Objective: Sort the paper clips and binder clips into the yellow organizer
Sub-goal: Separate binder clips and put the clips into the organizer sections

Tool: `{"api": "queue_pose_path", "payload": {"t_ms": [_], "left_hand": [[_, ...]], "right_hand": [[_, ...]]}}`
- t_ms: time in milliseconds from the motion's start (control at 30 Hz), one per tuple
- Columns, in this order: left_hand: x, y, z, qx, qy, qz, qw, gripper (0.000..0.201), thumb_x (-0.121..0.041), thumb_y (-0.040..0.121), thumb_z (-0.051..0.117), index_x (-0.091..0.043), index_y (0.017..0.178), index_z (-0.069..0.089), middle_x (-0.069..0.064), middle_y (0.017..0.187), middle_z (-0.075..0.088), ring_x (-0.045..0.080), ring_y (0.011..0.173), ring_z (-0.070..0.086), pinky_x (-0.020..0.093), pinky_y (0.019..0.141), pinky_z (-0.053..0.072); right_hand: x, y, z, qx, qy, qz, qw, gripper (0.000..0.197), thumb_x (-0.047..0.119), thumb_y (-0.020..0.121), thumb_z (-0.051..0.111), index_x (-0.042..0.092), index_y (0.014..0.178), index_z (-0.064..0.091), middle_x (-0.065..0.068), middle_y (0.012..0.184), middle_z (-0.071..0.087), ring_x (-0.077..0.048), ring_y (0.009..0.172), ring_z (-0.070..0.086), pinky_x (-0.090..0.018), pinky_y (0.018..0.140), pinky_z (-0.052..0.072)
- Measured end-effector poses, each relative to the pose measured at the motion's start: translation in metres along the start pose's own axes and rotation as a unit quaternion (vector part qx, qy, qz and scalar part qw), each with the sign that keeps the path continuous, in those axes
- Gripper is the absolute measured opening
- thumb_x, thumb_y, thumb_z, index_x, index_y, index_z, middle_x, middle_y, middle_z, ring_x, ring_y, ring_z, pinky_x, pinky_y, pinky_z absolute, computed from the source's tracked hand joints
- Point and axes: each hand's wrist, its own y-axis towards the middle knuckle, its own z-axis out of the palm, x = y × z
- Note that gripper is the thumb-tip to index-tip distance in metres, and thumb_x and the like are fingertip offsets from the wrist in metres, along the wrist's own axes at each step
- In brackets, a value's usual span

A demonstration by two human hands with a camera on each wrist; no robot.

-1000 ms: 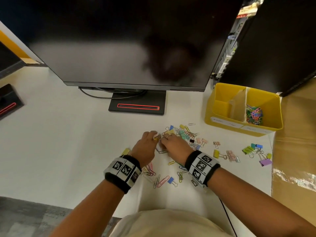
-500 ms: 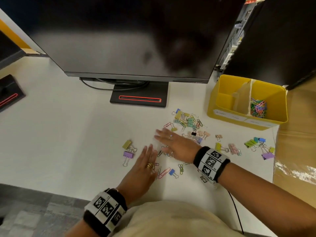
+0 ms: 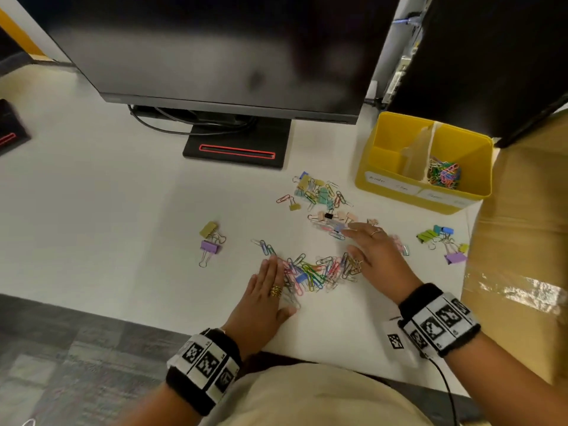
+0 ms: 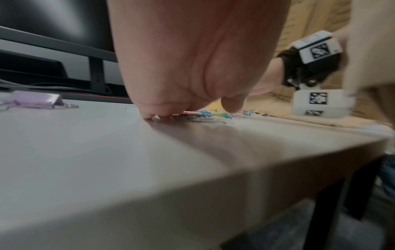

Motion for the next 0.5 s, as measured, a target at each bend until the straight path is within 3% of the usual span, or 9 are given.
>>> {"api": "queue_pose_path", "payload": {"t_ms": [33, 67, 100, 167, 200, 267, 400, 500], "left_hand": [[-0.002, 0.001, -0.001, -0.016, -0.031, -0.001, 0.999, 0.084, -0.065, 0.079, 0.001, -0.015, 0.144, -0.013, 0.002, 0.15, -0.027, 0.021, 0.141, -0.021, 0.032, 0.117, -0.003], [-0.004, 0.001, -0.002, -0.046, -0.053, -0.008, 0.998, 0.076, -0.059, 0.085, 0.013, -0.017, 0.146, -0.003, 0.002, 0.153, -0.02, 0.023, 0.143, -0.016, 0.033, 0.117, 0.0], [-0.008, 0.001, -0.005, -0.093, -0.066, -0.007, 0.993, 0.065, -0.05, 0.092, 0.03, -0.018, 0.146, 0.016, 0.005, 0.156, -0.003, 0.026, 0.145, -0.001, 0.034, 0.117, 0.008], [-0.017, 0.005, -0.007, -0.202, -0.067, -0.001, 0.977, 0.039, -0.031, 0.089, 0.055, -0.018, 0.126, 0.055, 0.011, 0.142, 0.045, 0.032, 0.129, 0.044, 0.042, 0.107, 0.04], [-0.023, 0.009, -0.008, -0.23, -0.067, -0.004, 0.971, 0.029, -0.028, 0.086, 0.06, -0.017, 0.113, 0.065, 0.01, 0.125, 0.06, 0.031, 0.113, 0.057, 0.042, 0.093, 0.053], [-0.034, 0.017, -0.013, -0.228, -0.073, -0.03, 0.971, 0.024, -0.03, 0.083, 0.064, -0.013, 0.097, 0.071, 0.008, 0.103, 0.068, 0.029, 0.095, 0.061, 0.04, 0.075, 0.056], [-0.048, 0.027, -0.017, -0.202, -0.068, -0.06, 0.975, 0.021, -0.026, 0.081, 0.065, -0.009, 0.091, 0.072, 0.012, 0.096, 0.067, 0.033, 0.093, 0.058, 0.039, 0.072, 0.051], [-0.052, 0.028, -0.017, -0.192, -0.058, -0.075, 0.977, 0.019, -0.027, 0.083, 0.062, -0.013, 0.091, 0.071, 0.007, 0.098, 0.066, 0.028, 0.096, 0.057, 0.036, 0.075, 0.047]], "right_hand": [[-0.005, -0.005, -0.002, -0.015, -0.007, 0.004, 1.0, 0.03, 0.004, 0.087, 0.054, 0.011, 0.116, 0.059, -0.014, 0.12, 0.058, -0.033, 0.113, 0.053, -0.035, 0.098, 0.041], [-0.007, -0.011, -0.002, -0.014, -0.011, -0.002, 1.0, 0.026, 0.004, 0.086, 0.056, 0.011, 0.11, 0.062, -0.013, 0.11, 0.062, -0.033, 0.103, 0.057, -0.035, 0.09, 0.045], [-0.007, -0.017, -0.001, -0.003, -0.015, -0.014, 1.0, 0.025, 0.003, 0.084, 0.057, 0.011, 0.107, 0.064, -0.013, 0.103, 0.063, -0.034, 0.096, 0.058, -0.034, 0.084, 0.046], [-0.003, -0.026, 0.007, 0.04, -0.031, -0.033, 0.998, 0.031, 0.002, 0.081, 0.058, 0.012, 0.11, 0.063, -0.015, 0.106, 0.061, -0.034, 0.097, 0.056, -0.033, 0.082, 0.045], [-0.001, -0.028, 0.011, 0.059, -0.049, -0.031, 0.997, 0.036, 0.004, 0.081, 0.06, 0.014, 0.116, 0.06, -0.016, 0.114, 0.058, -0.034, 0.105, 0.053, -0.035, 0.087, 0.046], [0.001, -0.031, 0.017, 0.08, -0.082, -0.004, 0.993, 0.045, 0.012, 0.081, 0.064, 0.017, 0.124, 0.054, -0.017, 0.131, 0.048, -0.033, 0.121, 0.044, -0.039, 0.099, 0.041], [-0.001, -0.034, 0.016, 0.081, -0.09, 0.021, 0.992, 0.041, 0.013, 0.083, 0.062, 0.015, 0.123, 0.053, -0.015, 0.131, 0.047, -0.031, 0.123, 0.041, -0.035, 0.102, 0.037], [-0.003, -0.035, 0.013, 0.08, -0.077, 0.037, 0.993, 0.046, 0.011, 0.084, 0.061, 0.014, 0.128, 0.048, -0.013, 0.135, 0.043, -0.03, 0.125, 0.039, -0.035, 0.103, 0.037]]}}
